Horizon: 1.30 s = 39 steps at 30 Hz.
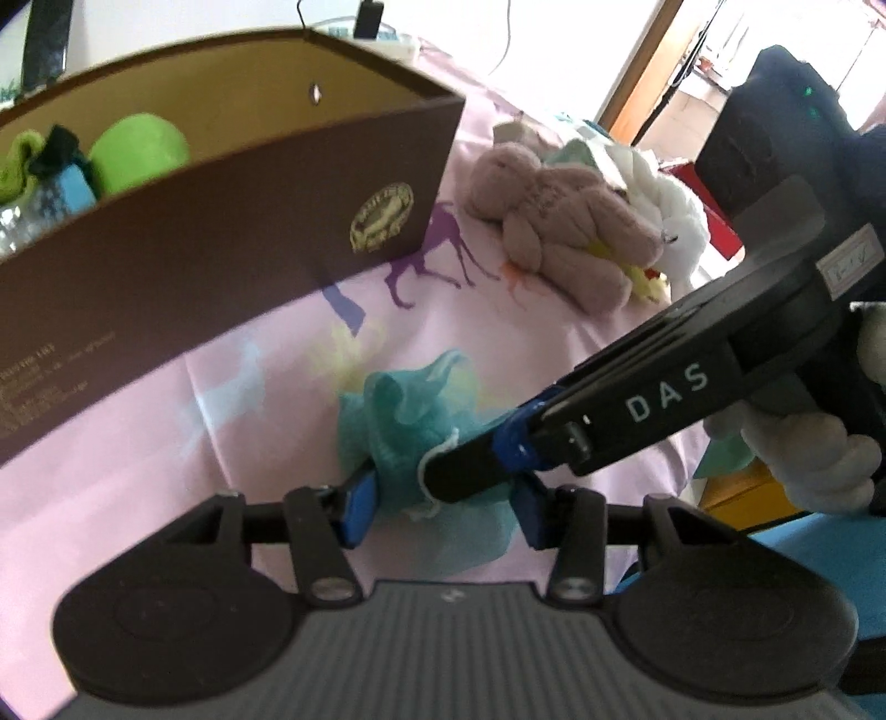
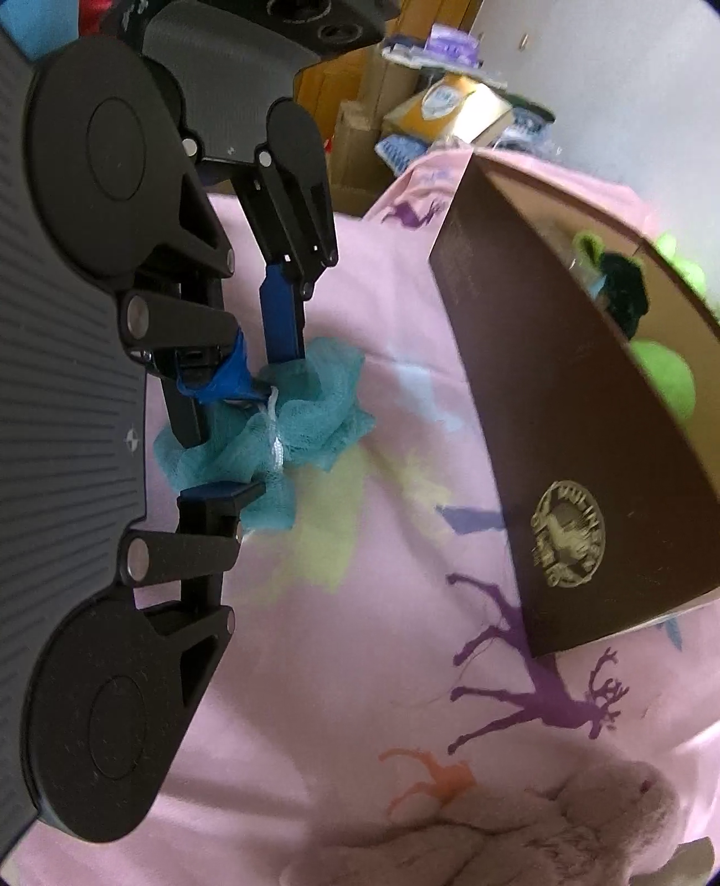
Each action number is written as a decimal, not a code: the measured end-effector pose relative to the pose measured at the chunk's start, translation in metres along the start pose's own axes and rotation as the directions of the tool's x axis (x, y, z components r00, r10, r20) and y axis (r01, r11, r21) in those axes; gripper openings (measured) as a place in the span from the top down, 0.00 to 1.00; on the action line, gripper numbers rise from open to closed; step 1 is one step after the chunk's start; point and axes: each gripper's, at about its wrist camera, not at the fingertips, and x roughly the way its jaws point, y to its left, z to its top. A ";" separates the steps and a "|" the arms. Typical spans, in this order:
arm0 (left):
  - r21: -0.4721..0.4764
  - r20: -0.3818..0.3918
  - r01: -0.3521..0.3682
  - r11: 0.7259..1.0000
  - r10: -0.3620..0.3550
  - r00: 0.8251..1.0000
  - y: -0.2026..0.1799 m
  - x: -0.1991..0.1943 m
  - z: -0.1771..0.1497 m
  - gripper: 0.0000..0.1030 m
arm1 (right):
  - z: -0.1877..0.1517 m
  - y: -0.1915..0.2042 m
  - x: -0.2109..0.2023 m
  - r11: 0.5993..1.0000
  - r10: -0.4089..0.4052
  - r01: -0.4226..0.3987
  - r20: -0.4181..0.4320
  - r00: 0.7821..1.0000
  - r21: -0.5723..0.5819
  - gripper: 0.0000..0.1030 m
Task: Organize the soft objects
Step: 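Lift the teal bath puff with the right gripper toward the box, then carry the teal bath puff over the box and lower it inside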
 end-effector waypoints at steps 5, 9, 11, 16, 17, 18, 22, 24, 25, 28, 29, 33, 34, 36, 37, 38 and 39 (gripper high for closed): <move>0.028 0.064 -0.011 1.000 0.009 0.998 -0.006 -0.022 0.011 0.55 | 0.006 0.010 -0.018 0.999 0.042 -0.040 0.056 0.998 -0.034 0.89; 0.062 0.131 -0.035 0.997 0.027 0.991 -0.010 -0.044 0.025 0.55 | 0.018 0.024 -0.034 0.995 0.073 -0.065 0.115 0.991 -0.071 0.89; 0.084 0.170 -0.057 0.995 0.042 0.985 -0.011 -0.056 0.033 0.55 | 0.025 0.030 -0.042 0.993 0.094 -0.081 0.149 0.984 -0.090 0.89; 0.121 0.268 -0.108 0.987 0.072 0.961 -0.005 -0.085 0.057 0.55 | 0.051 0.054 -0.058 0.982 0.139 -0.102 0.245 0.959 -0.158 0.89; 0.129 0.286 -0.123 0.984 0.082 0.955 -0.003 -0.090 0.062 0.55 | 0.056 0.057 -0.059 0.980 0.145 -0.103 0.264 0.954 -0.169 0.89; 0.136 0.302 -0.140 0.981 0.094 0.949 0.000 -0.094 0.068 0.55 | 0.061 0.061 -0.060 0.979 0.149 -0.100 0.283 0.948 -0.179 0.89; 0.155 0.346 -0.210 0.965 0.146 0.927 0.013 -0.106 0.088 0.55 | 0.084 0.075 -0.057 0.976 0.153 -0.084 0.357 0.922 -0.202 0.89; 0.153 0.356 -0.234 0.960 0.168 0.919 0.023 -0.108 0.098 0.55 | 0.094 0.078 -0.053 0.977 0.148 -0.074 0.384 0.912 -0.200 0.89; 0.148 0.357 -0.240 0.959 0.174 0.918 0.029 -0.109 0.102 0.55 | 0.100 0.078 -0.050 0.979 0.144 -0.072 0.394 0.908 -0.192 0.89; 0.114 0.343 -0.238 0.965 0.186 0.921 0.048 -0.105 0.113 0.54 | 0.113 0.079 -0.039 0.983 0.128 -0.061 0.412 0.902 -0.172 0.89; 0.098 0.330 -0.235 0.967 0.191 0.924 0.057 -0.101 0.116 0.54 | 0.116 0.079 -0.034 0.985 0.118 -0.054 0.413 0.903 -0.164 0.89; 0.052 0.279 -0.234 0.971 0.211 0.937 0.080 -0.083 0.117 0.54 | 0.129 0.076 -0.011 0.992 0.080 -0.034 0.390 0.917 -0.124 0.89; 0.043 0.268 -0.236 0.971 0.217 0.939 0.084 -0.080 0.116 0.54 | 0.131 0.074 -0.005 0.993 0.076 -0.036 0.379 0.922 -0.112 0.89; 0.025 0.243 -0.241 0.970 0.228 0.943 0.094 -0.072 0.113 0.54 | 0.134 0.073 0.006 0.995 0.062 -0.030 0.359 0.931 -0.096 0.89; 0.015 0.232 -0.241 0.970 0.231 0.945 0.098 -0.068 0.111 0.54 | 0.135 0.072 0.013 0.996 0.052 -0.022 0.349 0.936 -0.091 0.89; 0.002 0.216 -0.242 0.970 0.236 0.947 0.103 -0.064 0.110 0.53 | 0.135 0.073 0.016 0.996 0.043 -0.014 0.340 0.940 -0.087 0.89; -0.007 0.204 -0.243 0.970 0.240 0.949 0.107 -0.060 0.108 0.53 | 0.136 0.073 0.021 0.996 0.037 -0.010 0.328 0.944 -0.084 0.88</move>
